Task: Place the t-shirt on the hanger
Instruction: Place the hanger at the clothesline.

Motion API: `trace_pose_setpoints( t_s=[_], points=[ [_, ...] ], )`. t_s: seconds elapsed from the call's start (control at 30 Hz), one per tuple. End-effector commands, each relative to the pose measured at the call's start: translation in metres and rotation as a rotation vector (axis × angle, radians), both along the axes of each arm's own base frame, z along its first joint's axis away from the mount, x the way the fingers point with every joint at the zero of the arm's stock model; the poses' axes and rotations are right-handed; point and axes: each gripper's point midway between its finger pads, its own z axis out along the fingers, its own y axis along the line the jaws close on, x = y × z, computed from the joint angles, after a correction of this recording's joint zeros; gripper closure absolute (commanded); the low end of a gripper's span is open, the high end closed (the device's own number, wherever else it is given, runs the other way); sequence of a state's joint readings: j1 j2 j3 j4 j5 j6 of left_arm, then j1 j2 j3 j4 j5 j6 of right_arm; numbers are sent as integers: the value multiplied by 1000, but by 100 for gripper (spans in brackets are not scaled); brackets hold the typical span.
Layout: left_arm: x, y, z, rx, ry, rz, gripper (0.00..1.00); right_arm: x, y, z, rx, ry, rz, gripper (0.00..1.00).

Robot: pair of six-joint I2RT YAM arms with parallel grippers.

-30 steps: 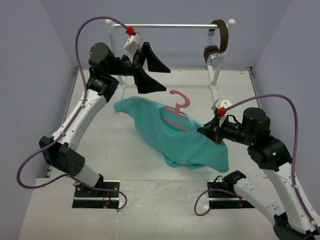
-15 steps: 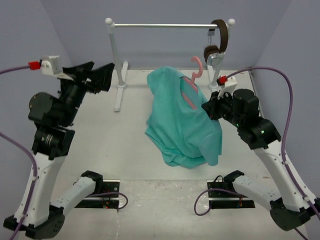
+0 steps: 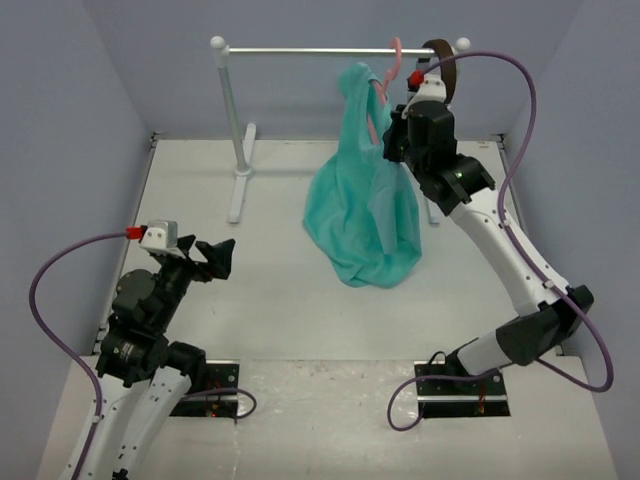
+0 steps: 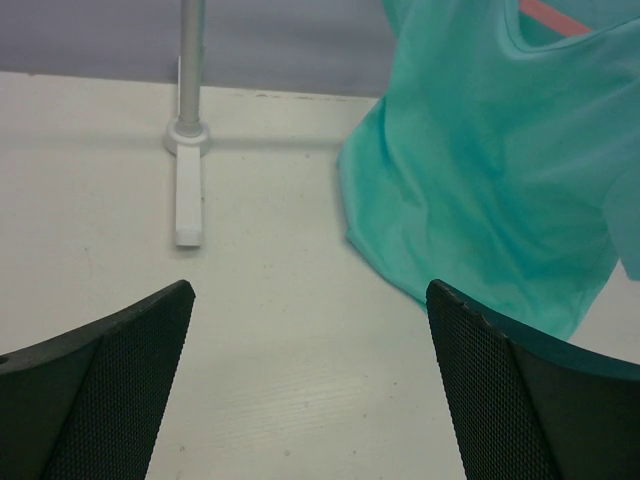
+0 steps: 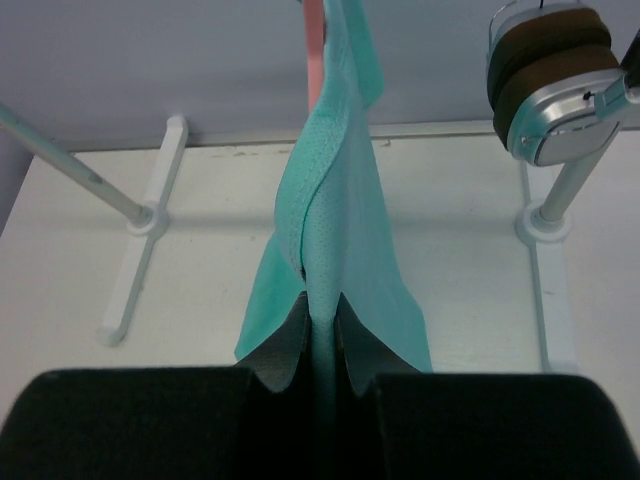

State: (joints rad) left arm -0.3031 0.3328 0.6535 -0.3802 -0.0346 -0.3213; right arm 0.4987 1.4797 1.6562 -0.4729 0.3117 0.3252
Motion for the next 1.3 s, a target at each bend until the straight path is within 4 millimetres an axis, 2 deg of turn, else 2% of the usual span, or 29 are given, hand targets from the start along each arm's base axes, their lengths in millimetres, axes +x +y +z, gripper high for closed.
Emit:
trace_pose_setpoints(
  t_s=[0.0,0.07,0.17,0.2,0.23,0.27,0.3,0.47,0.6,0.73,0.77,0.8,0.83,0.87,0.9,0.93,0.97,1.0,1.07,1.13,1.2,1.23,1.27],
  points=[
    [-4,17,-1,46,-65,69,0,29,5,61,70,-165,-79,100],
    [-7,18,4,42,-86,69,0,36,12,60,74,-162,-68,100],
    [-4,11,-3,51,-70,35,0,52,28,42,53,-124,-51,100],
    [-3,9,-6,55,-60,25,0,51,27,45,53,-126,-49,100],
    [-3,8,-7,59,-53,17,0,55,30,40,47,-113,-49,100],
    [-1,6,-10,62,-42,11,0,66,37,18,21,-70,-46,100],
    [-1,5,-11,63,-39,9,0,66,37,18,22,-69,-46,100],
    [0,4,-16,67,-27,4,0,79,45,-30,-33,43,-47,100],
    [3,1,-22,76,-3,-8,0,83,48,-57,-39,82,-53,100],
    [6,0,-26,86,16,-6,0,79,50,-74,-4,82,-51,100],
    [7,2,-26,87,18,1,0,76,51,-75,7,78,-38,85],
    [7,3,-27,87,20,13,0,73,54,-74,20,76,-15,55],
    [8,5,-29,89,27,25,0,69,56,-71,34,70,3,30],
    [10,8,-30,90,35,40,0,65,57,-68,48,61,17,12],
    [11,11,-30,91,42,60,0,59,57,-65,58,52,35,2],
    [14,17,-33,94,64,97,0,49,54,-56,72,32,54,1],
    [17,28,-37,95,96,162,0,31,47,-29,101,-15,73,1],
    [18,28,-40,92,115,168,0,29,48,-36,93,-1,82,1],
    [23,46,-44,94,155,269,0,-8,26,8,118,-81,89,1],
    [26,58,-48,92,186,336,0,-41,-1,23,111,-121,60,1],
    [28,69,-52,87,210,400,0,-73,-33,20,79,-132,4,1],
    [28,74,-53,88,215,427,0,-84,-43,0,40,-93,-10,1],
    [27,77,-54,88,215,445,0,-102,-60,-4,22,-99,-39,1]
  ],
)
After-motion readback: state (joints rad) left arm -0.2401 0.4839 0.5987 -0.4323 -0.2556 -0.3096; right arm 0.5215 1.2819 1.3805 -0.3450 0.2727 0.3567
